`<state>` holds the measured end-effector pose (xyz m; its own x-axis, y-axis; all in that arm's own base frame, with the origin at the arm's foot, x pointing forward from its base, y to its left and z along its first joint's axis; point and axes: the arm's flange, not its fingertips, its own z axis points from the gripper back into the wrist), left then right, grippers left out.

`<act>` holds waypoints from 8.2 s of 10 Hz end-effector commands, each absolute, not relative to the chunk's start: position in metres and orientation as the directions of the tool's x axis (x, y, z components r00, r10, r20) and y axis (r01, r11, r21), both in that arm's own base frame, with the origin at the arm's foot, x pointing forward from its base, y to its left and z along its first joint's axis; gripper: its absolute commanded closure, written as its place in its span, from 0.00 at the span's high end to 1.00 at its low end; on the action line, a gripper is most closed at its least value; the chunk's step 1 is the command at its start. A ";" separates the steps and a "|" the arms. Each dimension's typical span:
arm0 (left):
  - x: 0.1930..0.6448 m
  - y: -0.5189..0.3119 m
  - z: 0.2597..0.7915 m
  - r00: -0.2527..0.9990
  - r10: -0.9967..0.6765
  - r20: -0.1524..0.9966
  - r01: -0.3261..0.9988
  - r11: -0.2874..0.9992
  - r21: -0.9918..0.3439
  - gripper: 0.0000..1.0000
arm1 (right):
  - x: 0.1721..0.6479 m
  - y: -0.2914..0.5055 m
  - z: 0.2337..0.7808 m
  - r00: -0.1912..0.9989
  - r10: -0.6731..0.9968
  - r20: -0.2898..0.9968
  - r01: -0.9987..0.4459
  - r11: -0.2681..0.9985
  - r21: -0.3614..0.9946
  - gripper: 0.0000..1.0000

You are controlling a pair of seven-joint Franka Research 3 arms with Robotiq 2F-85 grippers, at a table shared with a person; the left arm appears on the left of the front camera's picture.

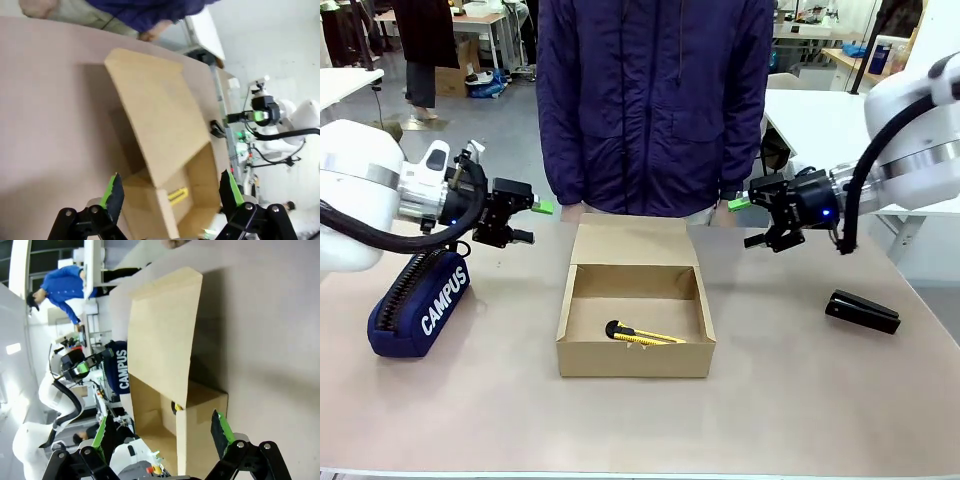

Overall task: Pack the item into the box.
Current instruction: Close the Mailer Box.

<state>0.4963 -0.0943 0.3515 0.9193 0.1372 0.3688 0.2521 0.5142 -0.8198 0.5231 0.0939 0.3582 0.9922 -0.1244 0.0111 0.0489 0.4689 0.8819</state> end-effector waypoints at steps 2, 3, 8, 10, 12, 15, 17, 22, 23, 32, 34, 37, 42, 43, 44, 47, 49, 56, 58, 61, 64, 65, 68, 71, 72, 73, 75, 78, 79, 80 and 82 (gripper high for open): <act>0.515 -0.103 0.333 0.913 0.103 0.394 0.280 0.544 -0.791 1.00 | 0.540 0.103 0.334 0.995 -0.101 0.021 0.028 0.459 0.888 1.00; 0.517 -0.109 0.327 0.928 0.083 0.364 0.275 0.511 -0.815 1.00 | 0.541 0.104 0.330 0.995 -0.096 0.017 0.029 0.456 0.889 1.00; 0.514 -0.104 0.328 0.924 0.113 0.365 0.250 0.545 -0.801 1.00 | 0.536 0.099 0.329 0.994 -0.109 -0.015 0.065 0.468 0.881 1.00; 0.524 -0.102 0.320 0.945 0.120 0.305 0.215 0.477 -0.852 1.00 | 0.549 0.101 0.319 0.996 -0.086 -0.026 0.064 0.479 0.875 1.00; 0.542 -0.110 0.297 0.968 0.137 0.212 0.134 0.430 -0.893 1.00 | 0.573 0.118 0.301 0.999 -0.040 -0.012 0.028 0.430 0.903 1.00; 0.559 -0.129 0.277 0.980 0.109 0.166 0.126 0.305 -0.944 1.00 | 0.592 0.146 0.282 0.999 0.035 -0.026 0.011 0.376 0.927 1.00; 0.569 -0.144 0.266 0.983 0.065 0.171 0.151 0.237 -0.960 1.00 | 0.599 0.160 0.274 0.997 0.069 -0.046 0.024 0.292 0.956 1.00; 0.577 -0.146 0.258 0.988 0.006 0.157 0.156 0.098 -0.983 1.00 | 0.595 0.160 0.268 0.992 0.103 -0.066 0.040 0.239 0.970 1.00; 0.578 -0.146 0.256 0.988 -0.005 0.152 0.152 0.095 -0.984 1.00 | 0.596 0.161 0.267 0.992 0.102 -0.068 0.042 0.236 0.971 1.00; 0.578 -0.148 0.252 0.988 -0.054 0.145 0.151 0.123 -0.981 0.42 | 0.600 0.169 0.257 0.992 0.107 -0.064 0.035 0.256 0.966 0.40; 0.579 -0.149 0.251 0.988 -0.059 0.146 0.152 0.123 -0.981 0.42 | 0.599 0.169 0.256 0.992 0.108 -0.059 0.029 0.258 0.966 0.40; 0.575 -0.147 0.256 0.978 -0.042 0.204 0.208 0.125 -0.970 0.42 | 0.594 0.169 0.263 0.994 0.103 0.029 -0.053 0.246 0.968 0.40; 0.535 -0.150 0.296 0.874 -0.004 0.486 0.482 0.145 -0.864 0.42 | 0.558 0.173 0.304 0.933 0.099 0.345 -0.359 0.286 0.888 0.40; 0.525 -0.152 0.301 0.847 0.022 0.531 0.521 0.166 -0.837 0.42 | 0.547 0.175 0.310 0.905 0.105 0.412 -0.424 0.288 0.859 0.40; 0.520 -0.155 0.303 0.822 0.051 0.567 0.546 0.213 -0.811 0.42 | 0.538 0.177 0.314 0.870 0.106 0.481 -0.489 0.301 0.818 0.40; 0.505 -0.161 0.308 0.700 0.085 0.709 0.670 0.265 -0.693 0.42 | 0.523 0.177 0.310 0.744 0.143 0.653 -0.663 0.286 0.692 0.40; 0.497 -0.163 0.309 0.661 0.120 0.741 0.704 0.244 -0.667 0.42 | 0.519 0.173 0.311 0.716 0.117 0.688 -0.688 0.286 0.668 0.40; 0.513 -0.157 0.311 0.723 0.071 0.688 0.654 0.254 -0.713 0.42 | 0.531 0.172 0.316 0.758 0.172 0.629 -0.650 0.276 0.708 0.40; 0.511 -0.158 0.307 0.715 0.079 0.695 0.659 0.254 -0.707 0.42 | 0.528 0.172 0.313 0.734 0.161 0.660 -0.676 0.266 0.687 0.41; 0.490 -0.155 0.318 0.595 0.104 0.797 0.775 0.191 -0.603 0.42 | 0.509 0.176 0.327 0.607 0.153 0.780 -0.788 0.244 0.565 0.41; 0.472 -0.151 0.320 0.453 0.130 0.882 0.870 0.153 -0.470 0.42 | 0.487 0.169 0.334 0.455 0.122 0.882 -0.876 0.242 0.418 0.41; 0.468 -0.150 0.322 0.411 0.144 0.900 0.893 0.133 -0.429 0.42 | 0.477 0.167 0.337 0.378 0.110 0.919 -0.913 0.211 0.350 0.41; 0.450 -0.148 0.323 0.318 0.147 0.937 0.936 0.111 -0.335 0.42 | 0.448 0.167 0.344 0.242 0.104 0.965 -0.966 0.124 0.229 0.41; 0.427 -0.147 0.320 0.218 0.114 0.969 0.969 0.093 -0.229 0.42 | 0.434 0.166 0.340 0.113 0.059 0.992 -0.991 0.079 0.109 0.41; 0.421 -0.147 0.319 0.201 0.106 0.974 0.974 0.086 -0.210 0.42 | 0.430 0.167 0.337 0.078 0.056 0.995 -0.995 0.068 0.074 0.41; 0.415 -0.147 0.315 0.185 0.090 0.979 0.978 0.084 -0.193 0.42 | 0.426 0.167 0.332 0.046 0.048 0.998 -0.997 0.060 0.043 0.41; 0.406 -0.149 0.305 0.135 0.063 0.989 0.988 0.069 -0.139 0.42 | 0.422 0.169 0.318 0.013 0.057 0.998 -0.998 0.055 0.010 0.41; 0.400 -0.154 0.292 0.059 0.036 0.998 0.994 0.086 -0.062 0.42 | 0.415 0.171 0.302 -0.051 0.041 0.998 -0.998 0.029 -0.052 0.41; 0.400 -0.155 0.289 0.068 0.044 0.997 0.994 0.077 -0.071 0.42 | 0.413 0.171 0.300 -0.063 0.043 0.997 -0.998 0.018 -0.064 0.41; 0.400 -0.156 0.288 0.069 0.046 0.997 0.995 0.074 -0.072 0.42 | 0.410 0.171 0.299 -0.078 0.046 0.996 -0.997 0.007 -0.078 0.41; 0.400 -0.152 0.286 0.066 0.045 0.997 0.995 0.072 -0.069 0.42 | 0.408 0.170 0.300 -0.079 0.054 0.995 -0.997 0.000 -0.079 0.41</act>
<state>0.4036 -0.1529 0.2889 0.0912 0.0388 0.9951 0.9932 0.0691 -0.0937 0.4132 0.1710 0.3017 -0.0437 0.0656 0.9969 -0.9990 -0.0005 -0.0438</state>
